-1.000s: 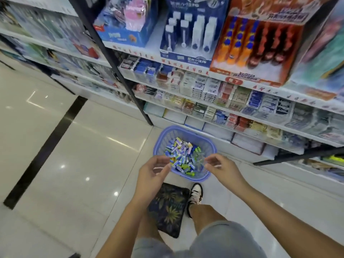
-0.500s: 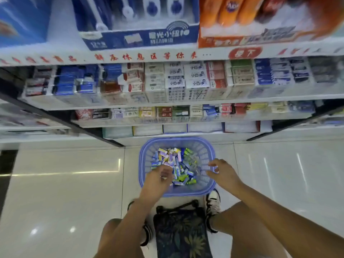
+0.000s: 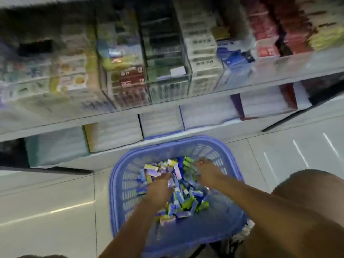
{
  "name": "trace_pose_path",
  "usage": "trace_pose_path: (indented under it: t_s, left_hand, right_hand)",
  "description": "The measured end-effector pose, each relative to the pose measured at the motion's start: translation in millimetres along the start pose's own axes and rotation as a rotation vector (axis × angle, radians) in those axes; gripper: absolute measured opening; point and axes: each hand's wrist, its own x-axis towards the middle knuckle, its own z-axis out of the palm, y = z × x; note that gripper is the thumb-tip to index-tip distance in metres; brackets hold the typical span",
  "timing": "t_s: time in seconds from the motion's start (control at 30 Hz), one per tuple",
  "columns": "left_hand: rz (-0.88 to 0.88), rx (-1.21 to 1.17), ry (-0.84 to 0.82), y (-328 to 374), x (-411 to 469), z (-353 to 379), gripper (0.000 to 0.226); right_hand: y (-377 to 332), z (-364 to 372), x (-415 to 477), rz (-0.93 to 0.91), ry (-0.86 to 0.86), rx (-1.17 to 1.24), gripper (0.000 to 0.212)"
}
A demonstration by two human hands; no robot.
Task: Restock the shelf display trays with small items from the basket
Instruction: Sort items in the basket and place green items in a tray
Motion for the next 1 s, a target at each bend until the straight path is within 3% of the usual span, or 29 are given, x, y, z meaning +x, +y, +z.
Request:
trace_pose_path:
  t_s: [0.1, 0.27, 0.4, 0.53, 0.67, 0.8, 1.0]
  left_hand:
    - [0.105, 0.184, -0.066, -25.6, 31.2, 34.9, 0.065]
    - [0.110, 0.492, -0.109, -53.0, 49.4, 80.2, 0.081]
    - [0.063, 0.442, -0.089, -54.6, 44.9, 92.3, 0.081]
    - [0.020, 0.366, -0.074, -50.0, 43.5, 86.3, 0.081]
    - [0.001, 0.407, -0.103, -37.4, 51.4, 75.3, 0.078]
    - [0.146, 0.360, -0.006, -10.0, 70.3, 70.1, 0.064]
    - [0.344, 0.374, -0.183, 18.8, 110.0, 86.0, 0.063]
  right_hand:
    - [3.6, 27.8, 44.8, -0.073, 0.039, -0.120, 0.052]
    - [3.0, 69.4, 81.8, -0.115, 0.087, -0.240, 0.057]
    - [3.6, 84.2, 70.4, -0.033, 0.117, -0.302, 0.056]
    - [6.4, 94.9, 51.8, 0.081, 0.036, -0.382, 0.045]
    - [4.4, 106.8, 34.1, 0.189, -0.030, -0.444, 0.047]
    - [7.0, 111.1, 25.5, 0.248, -0.081, -0.518, 0.052]
    - [15.7, 112.7, 19.1, 0.221, -0.144, -0.653, 0.052]
